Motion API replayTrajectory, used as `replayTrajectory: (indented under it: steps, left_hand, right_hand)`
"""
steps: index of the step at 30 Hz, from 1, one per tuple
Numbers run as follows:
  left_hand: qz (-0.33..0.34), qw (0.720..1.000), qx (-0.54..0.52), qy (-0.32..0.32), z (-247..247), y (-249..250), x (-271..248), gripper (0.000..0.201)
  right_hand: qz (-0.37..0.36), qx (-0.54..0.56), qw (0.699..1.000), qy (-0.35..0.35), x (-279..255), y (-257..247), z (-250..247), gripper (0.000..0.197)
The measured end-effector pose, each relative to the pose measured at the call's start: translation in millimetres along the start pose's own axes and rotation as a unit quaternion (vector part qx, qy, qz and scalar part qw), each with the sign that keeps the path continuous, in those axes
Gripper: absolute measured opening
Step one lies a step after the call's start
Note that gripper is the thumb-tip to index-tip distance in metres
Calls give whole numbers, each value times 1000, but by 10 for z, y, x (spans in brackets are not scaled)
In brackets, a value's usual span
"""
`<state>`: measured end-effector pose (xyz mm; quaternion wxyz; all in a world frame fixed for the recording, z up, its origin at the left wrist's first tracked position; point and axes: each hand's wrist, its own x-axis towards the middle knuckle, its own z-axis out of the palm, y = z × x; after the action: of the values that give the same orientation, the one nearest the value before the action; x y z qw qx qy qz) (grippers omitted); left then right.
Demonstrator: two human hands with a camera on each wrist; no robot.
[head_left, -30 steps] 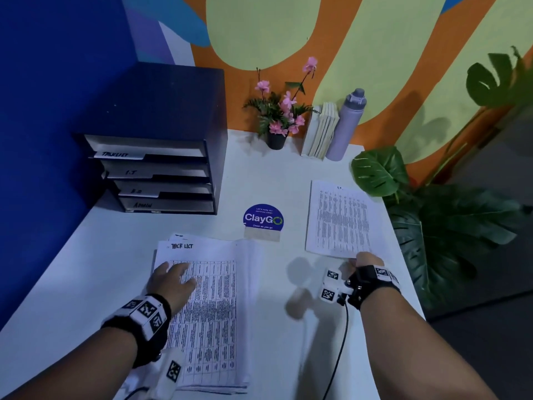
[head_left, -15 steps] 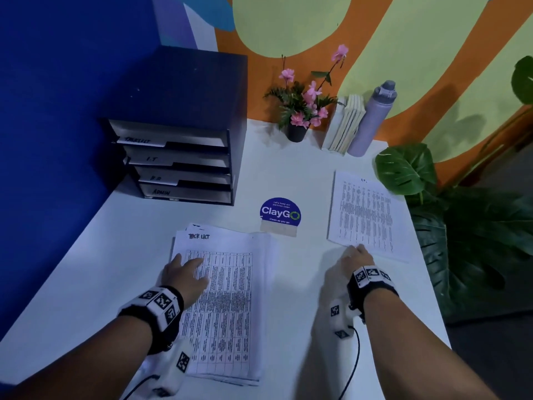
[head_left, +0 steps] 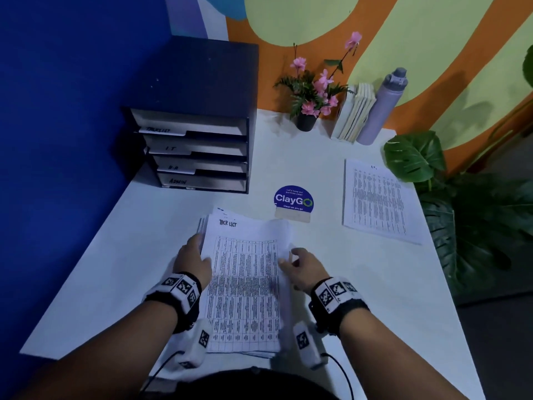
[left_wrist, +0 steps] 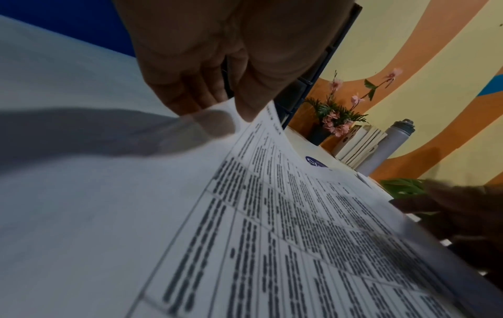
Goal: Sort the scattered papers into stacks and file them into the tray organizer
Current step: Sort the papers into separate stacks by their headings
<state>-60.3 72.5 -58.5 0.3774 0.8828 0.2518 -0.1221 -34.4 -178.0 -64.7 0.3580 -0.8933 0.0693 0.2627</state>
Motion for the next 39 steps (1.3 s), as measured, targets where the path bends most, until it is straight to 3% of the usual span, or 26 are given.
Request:
replayTrajectory:
  steps: [4,7,12,14,16,20,23,30,39]
  left_hand:
    - [-29,999,-7,-42,10,-100,-39,42]
    - [-25,999,-3,-40,-81,-206,-6,36]
    - [-41,998,-21,-33,-224,-437,68,56]
    - [-61,998,-25,-24,-251,-481,82,44]
    - [-66,997,-25,-22,-266,-508,85,35]
    - [-57,997,-58,-18,-290,-588,91,27]
    - [-51,994,-95,-13,-305,-592,68,25]
    - [27,983,-181,-13,-246,-354,-80,25]
    - [-2,978,-205,34,-162,-379,37,23]
  right_hand:
    - [5,-23,999,40,-106,-19,256,47]
    - [10,-25,998,57,-131,-61,291,38]
    - [10,-16,998,56,-112,-149,307,14]
    - [18,-24,997,73,-79,-130,312,31]
    - [38,7,994,103,-73,-81,269,36]
    - [68,81,985,136,-87,90,145,25]
    - [66,112,980,151,-119,164,91,30]
    - [96,212,969,86,-163,162,186,23]
    - [64,221,961,154,-153,287,-33,27]
